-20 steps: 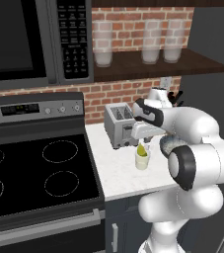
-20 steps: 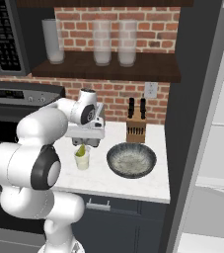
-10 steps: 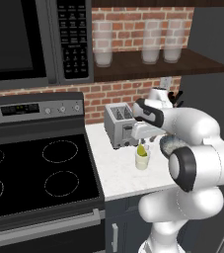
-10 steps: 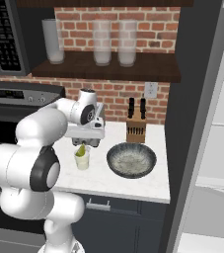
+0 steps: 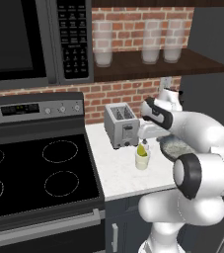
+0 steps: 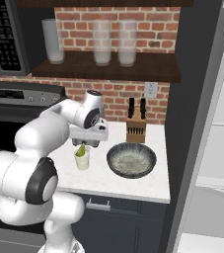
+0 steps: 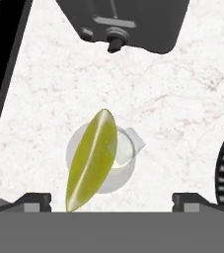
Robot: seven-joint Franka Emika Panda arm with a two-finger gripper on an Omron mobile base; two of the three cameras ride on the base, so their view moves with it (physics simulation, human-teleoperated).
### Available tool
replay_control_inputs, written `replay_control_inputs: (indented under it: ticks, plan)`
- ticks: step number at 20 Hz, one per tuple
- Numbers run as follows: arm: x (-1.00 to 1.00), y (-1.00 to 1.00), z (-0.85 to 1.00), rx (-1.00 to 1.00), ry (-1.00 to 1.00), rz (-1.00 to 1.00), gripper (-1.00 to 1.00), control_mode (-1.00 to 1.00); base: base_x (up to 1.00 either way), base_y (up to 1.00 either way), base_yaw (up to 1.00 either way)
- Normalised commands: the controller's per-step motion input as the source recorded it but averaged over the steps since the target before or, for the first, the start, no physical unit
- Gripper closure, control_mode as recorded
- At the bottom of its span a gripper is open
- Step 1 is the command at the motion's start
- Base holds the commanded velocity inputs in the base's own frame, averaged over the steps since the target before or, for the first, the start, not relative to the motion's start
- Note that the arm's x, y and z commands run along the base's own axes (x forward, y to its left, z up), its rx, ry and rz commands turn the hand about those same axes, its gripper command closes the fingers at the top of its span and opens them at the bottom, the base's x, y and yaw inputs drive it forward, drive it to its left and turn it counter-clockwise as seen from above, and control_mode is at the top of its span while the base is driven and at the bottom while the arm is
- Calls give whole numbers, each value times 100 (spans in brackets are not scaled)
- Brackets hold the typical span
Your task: Grab a lemon wedge from the fridge and one ice cube from the ice bowl, and put them in the glass of lemonade.
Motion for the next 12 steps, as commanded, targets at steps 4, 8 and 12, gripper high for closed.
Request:
replay_control_inputs:
  ticks: [4,8,12]
  plan:
    - [-13,-10,6,11,-10,0,-100,-100,0,0,0]
    - [-11,-15,11,13,-12,0,-100,-100,0,0,0]
    - [-9,-10,28,15,-13,0,-100,-100,0,0,0]
